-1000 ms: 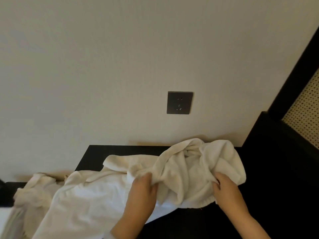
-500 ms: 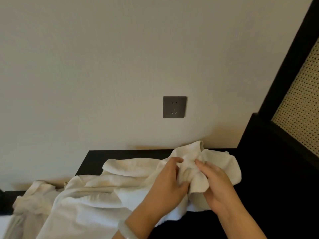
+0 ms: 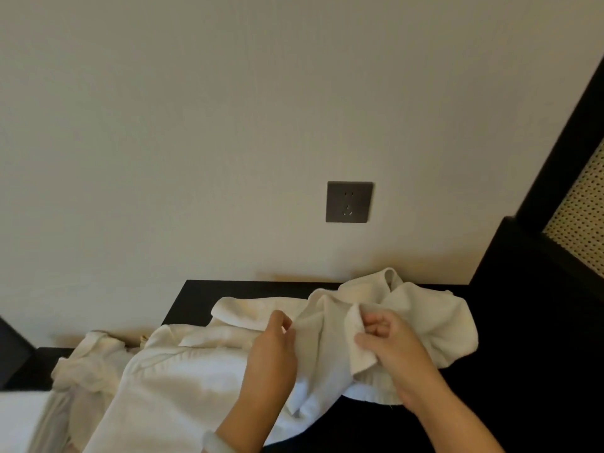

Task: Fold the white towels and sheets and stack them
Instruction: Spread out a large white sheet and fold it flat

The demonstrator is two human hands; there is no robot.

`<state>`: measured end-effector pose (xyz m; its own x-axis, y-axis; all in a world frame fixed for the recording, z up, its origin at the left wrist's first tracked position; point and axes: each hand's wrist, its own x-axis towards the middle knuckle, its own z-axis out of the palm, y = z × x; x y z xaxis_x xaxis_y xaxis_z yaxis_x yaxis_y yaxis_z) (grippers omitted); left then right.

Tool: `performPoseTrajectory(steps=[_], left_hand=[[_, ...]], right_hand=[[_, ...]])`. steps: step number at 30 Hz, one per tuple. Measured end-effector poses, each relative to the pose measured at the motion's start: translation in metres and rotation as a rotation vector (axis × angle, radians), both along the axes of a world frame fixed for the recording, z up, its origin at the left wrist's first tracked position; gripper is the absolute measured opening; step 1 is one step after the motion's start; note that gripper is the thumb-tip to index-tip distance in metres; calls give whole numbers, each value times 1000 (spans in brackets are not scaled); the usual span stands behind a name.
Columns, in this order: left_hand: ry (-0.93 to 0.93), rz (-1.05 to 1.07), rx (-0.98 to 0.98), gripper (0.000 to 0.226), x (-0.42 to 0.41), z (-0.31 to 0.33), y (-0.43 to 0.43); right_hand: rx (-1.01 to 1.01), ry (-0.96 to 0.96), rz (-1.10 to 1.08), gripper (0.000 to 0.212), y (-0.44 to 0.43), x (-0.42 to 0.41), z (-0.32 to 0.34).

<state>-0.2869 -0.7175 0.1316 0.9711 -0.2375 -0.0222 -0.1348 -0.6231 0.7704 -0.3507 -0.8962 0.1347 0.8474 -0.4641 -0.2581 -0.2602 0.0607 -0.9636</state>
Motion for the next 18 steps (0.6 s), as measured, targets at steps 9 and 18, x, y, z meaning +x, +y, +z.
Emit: performPoseTrajectory(steps=[9, 18], left_hand=[[325, -36, -390, 28, -27, 18, -6], [409, -150, -424, 35, -38, 30, -4]], right_hand=[[-88, -24, -27, 12, 45, -20, -1], [-314, -69, 41, 19, 46, -31, 5]])
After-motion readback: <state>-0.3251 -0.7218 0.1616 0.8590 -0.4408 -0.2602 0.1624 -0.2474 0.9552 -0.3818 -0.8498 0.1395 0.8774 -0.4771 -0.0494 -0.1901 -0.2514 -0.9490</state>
